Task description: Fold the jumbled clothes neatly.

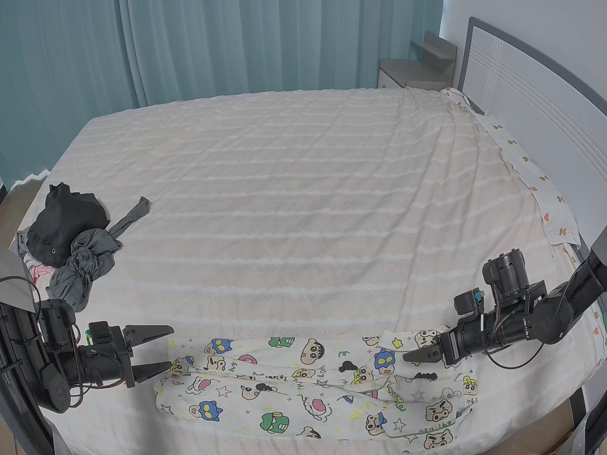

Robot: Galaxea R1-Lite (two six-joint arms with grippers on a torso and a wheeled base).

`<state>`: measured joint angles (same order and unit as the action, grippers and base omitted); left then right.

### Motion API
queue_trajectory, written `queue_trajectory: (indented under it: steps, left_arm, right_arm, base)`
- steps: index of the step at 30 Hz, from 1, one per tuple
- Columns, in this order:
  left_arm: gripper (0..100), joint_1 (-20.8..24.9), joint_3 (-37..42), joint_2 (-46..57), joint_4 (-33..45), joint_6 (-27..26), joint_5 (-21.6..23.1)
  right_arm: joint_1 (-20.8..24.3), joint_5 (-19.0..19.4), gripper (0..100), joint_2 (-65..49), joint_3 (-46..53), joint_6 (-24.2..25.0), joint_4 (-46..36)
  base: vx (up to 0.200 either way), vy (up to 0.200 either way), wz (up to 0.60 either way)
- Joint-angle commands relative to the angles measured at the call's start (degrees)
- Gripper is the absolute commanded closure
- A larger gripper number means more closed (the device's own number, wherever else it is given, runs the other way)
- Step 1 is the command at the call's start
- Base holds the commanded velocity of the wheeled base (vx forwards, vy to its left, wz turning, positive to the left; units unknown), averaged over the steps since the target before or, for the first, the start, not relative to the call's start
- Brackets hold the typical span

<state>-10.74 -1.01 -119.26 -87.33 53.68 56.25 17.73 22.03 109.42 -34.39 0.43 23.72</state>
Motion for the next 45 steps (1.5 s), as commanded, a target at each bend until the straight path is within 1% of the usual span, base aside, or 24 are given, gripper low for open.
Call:
queue_trajectory:
  steps: [1, 4, 8, 12, 22, 24, 26, 27, 29, 32, 33, 35, 38, 39, 41, 43, 44, 45]
  left_arm:
    - [0, 0.02, 0.75, -0.09, -0.03, 0.03, 0.0]
    - [0, 0.02, 0.75, -0.09, -0.03, 0.03, 0.0]
    - [0, 0.02, 0.75, -0.09, -0.03, 0.03, 0.0]
    - [0, 0.02, 0.75, -0.09, -0.03, 0.03, 0.0]
    - [0, 0.02, 0.75, -0.09, -0.03, 0.03, 0.0]
    - [0, 0.02, 0.75, -0.09, -0.12, -0.06, -0.17]
    - [0, 0.02, 0.75, -0.09, -0.12, -0.06, -0.26]
    - [0, 0.02, 0.75, 0.08, -0.38, -0.15, -0.61]
    - [0, 0.02, 0.75, 1.22, -0.82, -0.15, -1.84]
    - [0, 0.54, 0.66, 5.44, -1.17, -0.06, -5.18]
    - [0, 1.42, 0.66, 7.02, -1.17, -0.06, -6.15]
    - [0, 1.86, 0.4, 9.49, -1.08, -0.06, -6.33]
    - [0, 1.86, -1.89, 11.42, -0.91, -0.06, -6.33]
    - [0, 1.86, -2.24, 11.42, -0.91, -0.06, -6.41]
    - [0, 1.16, -5.49, 11.68, -0.91, -0.15, -6.41]
    - [0, 0.54, -7.25, 11.77, -0.91, -0.15, -6.41]
    - [0, 0.28, -10.24, 11.77, -0.91, -1.03, -6.5]
    - [0, 0.28, -10.68, 11.77, -0.91, -1.47, -6.5]
  right_arm:
    - [0.73, 0.03, 0, 4.31, 0.9, 0.19, 1.24]
    - [0.29, -0.06, 0, 7.12, 1.34, 0.63, 3.7]
    - [-0.59, -0.06, 0, 9.49, 1.96, 3.79, 7.65]
    - [-1.03, 0.12, 0, 10.37, 2.05, 6.25, 9.41]
    - [-1.11, 0.47, 0, 8.61, 3.1, 6.96, 9.68]
    - [-1.11, 2.58, 0, 3.69, 5.21, 8.54, 10.64]
    - [-1.11, 3.2, 0, 1.93, 6.26, 9.33, 10.91]
    - [-1.2, 3.64, 0, -3.08, 8.55, 10.82, 11.43]
    - [-1.9, 3.64, 0, -7.47, 11.27, 12.41, 12.14]
    - [-2.87, 3.37, 0, -13.8, 15.41, 15.22, 13.81]
    - [-3.57, 3.28, 0, -16.08, 17.16, 16.89, 14.69]
    - [-4.72, 3.2, 0, -19.6, 20.15, 20.14, 16.88]
    - [-6.21, 3.2, 0, -24.78, 24.46, 25.94, 20.84]
    - [-6.3, 3.11, 0, -25.22, 24.81, 26.47, 21.28]
    - [-6.74, 2.84, 0, -29.71, 28.15, 30.69, 23.74]
    - [-7.0, 2.93, 0, -31.9, 29.29, 31.74, 24.18]
    - [-6.91, 3.11, 0, -35.16, 30.35, 32.62, 24.0]
    - [-6.83, 3.11, 0, -35.68, 30.52, 32.71, 24.0]
  base:
    - [0.0, 0.0, 0.0]
    - [0.0, 0.0, 0.0]
    - [0.0, 0.0, 0.0]
    - [0.0, 0.0, 0.0]
    - [0.0, 0.0, 0.0]
    - [0.0, 0.0, 0.0]
    - [0.0, 0.0, 0.0]
    - [0.0, 0.0, 0.0]
    - [0.0, 0.0, 0.0]
    - [0.0, 0.0, 0.0]
    - [0.0, 0.0, 0.0]
    - [0.0, 0.0, 0.0]
    - [0.0, 0.0, 0.0]
    - [0.0, 0.0, 0.0]
    - [0.0, 0.0, 0.0]
    - [0.0, 0.0, 0.0]
    - [0.0, 0.0, 0.0]
    - [0.0, 0.0, 0.0]
